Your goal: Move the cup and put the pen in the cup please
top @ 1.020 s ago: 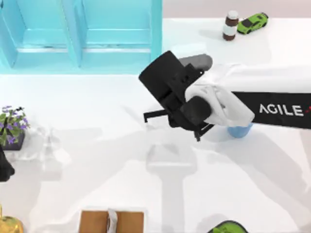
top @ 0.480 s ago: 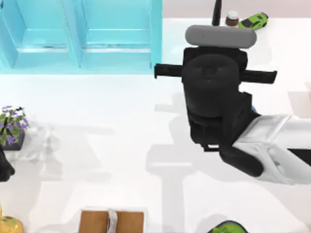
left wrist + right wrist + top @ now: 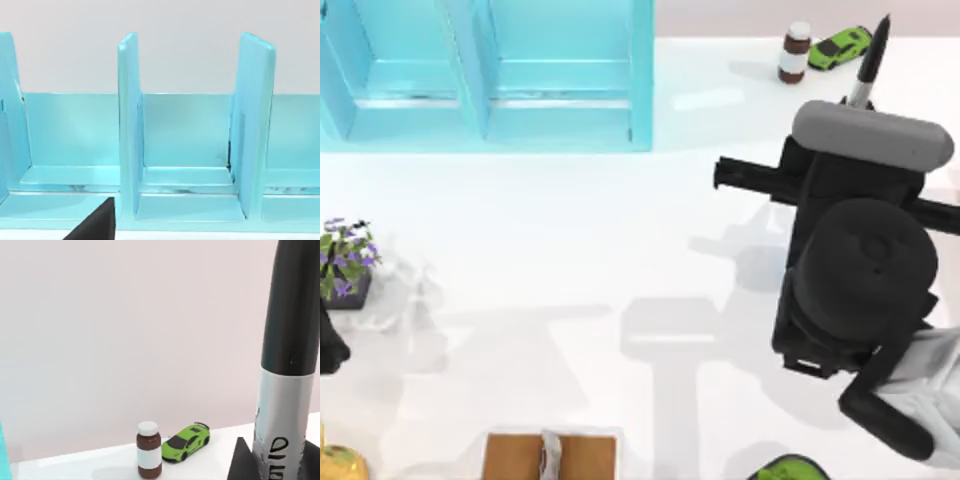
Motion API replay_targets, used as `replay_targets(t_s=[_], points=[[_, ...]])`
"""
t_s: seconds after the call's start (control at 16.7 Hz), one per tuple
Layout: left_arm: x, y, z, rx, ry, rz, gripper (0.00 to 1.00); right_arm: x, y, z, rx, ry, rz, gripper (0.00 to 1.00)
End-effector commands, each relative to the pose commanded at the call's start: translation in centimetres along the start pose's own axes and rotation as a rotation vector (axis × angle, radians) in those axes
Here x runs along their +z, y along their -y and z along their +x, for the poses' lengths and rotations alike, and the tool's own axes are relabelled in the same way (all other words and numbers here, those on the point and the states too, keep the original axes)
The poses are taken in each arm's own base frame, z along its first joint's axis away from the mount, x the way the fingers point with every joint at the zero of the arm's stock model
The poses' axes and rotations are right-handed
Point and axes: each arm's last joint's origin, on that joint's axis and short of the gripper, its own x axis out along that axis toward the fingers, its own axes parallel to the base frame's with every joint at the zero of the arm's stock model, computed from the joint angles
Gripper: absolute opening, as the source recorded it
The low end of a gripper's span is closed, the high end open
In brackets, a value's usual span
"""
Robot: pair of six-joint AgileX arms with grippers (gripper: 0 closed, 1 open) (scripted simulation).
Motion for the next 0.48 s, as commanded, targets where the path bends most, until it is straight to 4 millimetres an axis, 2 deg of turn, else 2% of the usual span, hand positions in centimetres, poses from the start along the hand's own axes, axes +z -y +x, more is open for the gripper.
replay_targets(t_s=[0.18, 0.48], points=[[0.0, 0.0, 0.0, 0.0, 0.0, 0.0, 1.0, -0.51, 0.71, -0.38, -0.017, 0.001, -0.023, 0.0], [0.0, 0.0, 0.0, 0.0, 0.0, 0.0, 1.0, -0.6, 0.7, -0.21, -0.021, 0.0, -0.025, 0.0]])
